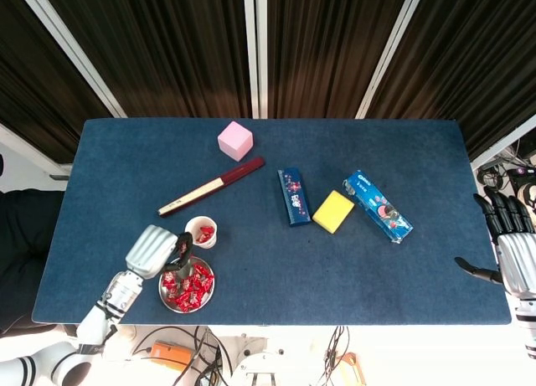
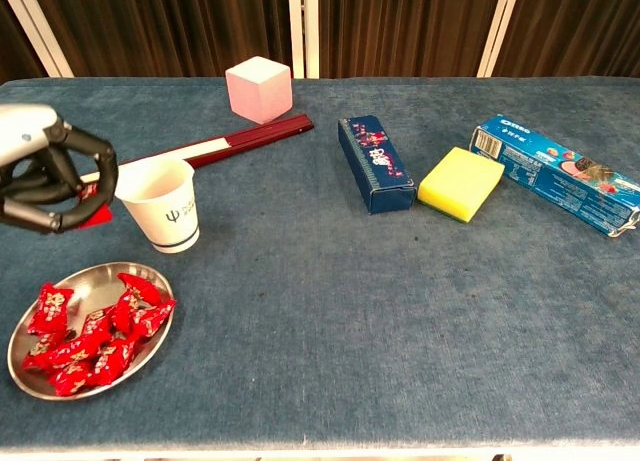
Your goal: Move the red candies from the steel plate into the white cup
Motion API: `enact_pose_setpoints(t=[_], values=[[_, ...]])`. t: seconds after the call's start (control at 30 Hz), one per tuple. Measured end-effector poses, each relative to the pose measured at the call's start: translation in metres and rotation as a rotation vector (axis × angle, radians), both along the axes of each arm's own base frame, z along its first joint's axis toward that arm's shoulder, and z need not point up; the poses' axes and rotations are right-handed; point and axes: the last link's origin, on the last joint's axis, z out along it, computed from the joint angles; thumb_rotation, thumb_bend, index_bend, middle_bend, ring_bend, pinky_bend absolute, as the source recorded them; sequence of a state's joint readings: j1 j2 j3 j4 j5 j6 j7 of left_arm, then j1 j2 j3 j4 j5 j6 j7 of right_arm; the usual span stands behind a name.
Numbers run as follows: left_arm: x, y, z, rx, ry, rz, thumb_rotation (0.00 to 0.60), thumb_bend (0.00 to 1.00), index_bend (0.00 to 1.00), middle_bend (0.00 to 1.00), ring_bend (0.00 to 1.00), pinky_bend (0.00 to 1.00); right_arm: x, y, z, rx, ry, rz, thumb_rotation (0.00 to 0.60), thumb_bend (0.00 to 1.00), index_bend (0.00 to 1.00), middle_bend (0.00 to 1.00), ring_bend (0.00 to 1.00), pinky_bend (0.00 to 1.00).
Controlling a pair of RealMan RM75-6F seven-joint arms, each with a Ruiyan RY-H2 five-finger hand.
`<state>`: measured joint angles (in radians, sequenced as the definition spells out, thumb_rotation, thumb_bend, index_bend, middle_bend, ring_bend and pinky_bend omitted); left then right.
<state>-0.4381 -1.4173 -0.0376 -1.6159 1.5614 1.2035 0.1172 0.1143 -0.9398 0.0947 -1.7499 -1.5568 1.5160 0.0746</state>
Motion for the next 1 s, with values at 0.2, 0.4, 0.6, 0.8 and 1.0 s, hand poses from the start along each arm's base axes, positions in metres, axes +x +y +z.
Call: enact_pose_setpoints(t=[0.2, 0.4, 0.6, 0.8, 1.0], values=[[0.026, 0.029, 0.005, 0.000, -0.041, -0.017, 0.560, 0.44, 0.60, 0.97, 0.94, 0.84, -0.002, 0.000, 0.000, 0.001, -0.004, -0.006, 0.600, 0.16, 0.00, 0.01, 0.00, 0.02], [0.031, 0.047, -0.002, -0.031, -0.018, 0.033, 0.546, 0.41, 0.56, 0.97, 0.94, 0.84, -0.007, -0.001, -0.001, 0.004, -0.007, -0.022, 0.600, 0.16, 0.00, 0.01, 0.00, 0.02], [0.024, 0.050, -0.005, -0.025, 0.002, 0.077, 0.548, 0.29, 0.43, 0.97, 0.94, 0.84, -0.007, -0.002, -0.001, 0.008, -0.005, -0.025, 0.600, 0.16, 0.00, 0.01, 0.00, 0.02], [0.022, 0.047, 0.003, 0.020, -0.014, 0.072, 0.552, 0.23, 0.38, 0.97, 0.94, 0.84, -0.005, -0.002, -0.001, 0.004, -0.005, -0.020, 0.600, 0.16, 0.00, 0.01, 0.00, 0.03], [0.011, 0.028, 0.027, 0.100, -0.051, 0.037, 0.560, 0.23, 0.39, 0.97, 0.94, 0.84, -0.003, -0.003, 0.003, -0.009, -0.004, -0.013, 0.600, 0.16, 0.00, 0.01, 0.00, 0.02]])
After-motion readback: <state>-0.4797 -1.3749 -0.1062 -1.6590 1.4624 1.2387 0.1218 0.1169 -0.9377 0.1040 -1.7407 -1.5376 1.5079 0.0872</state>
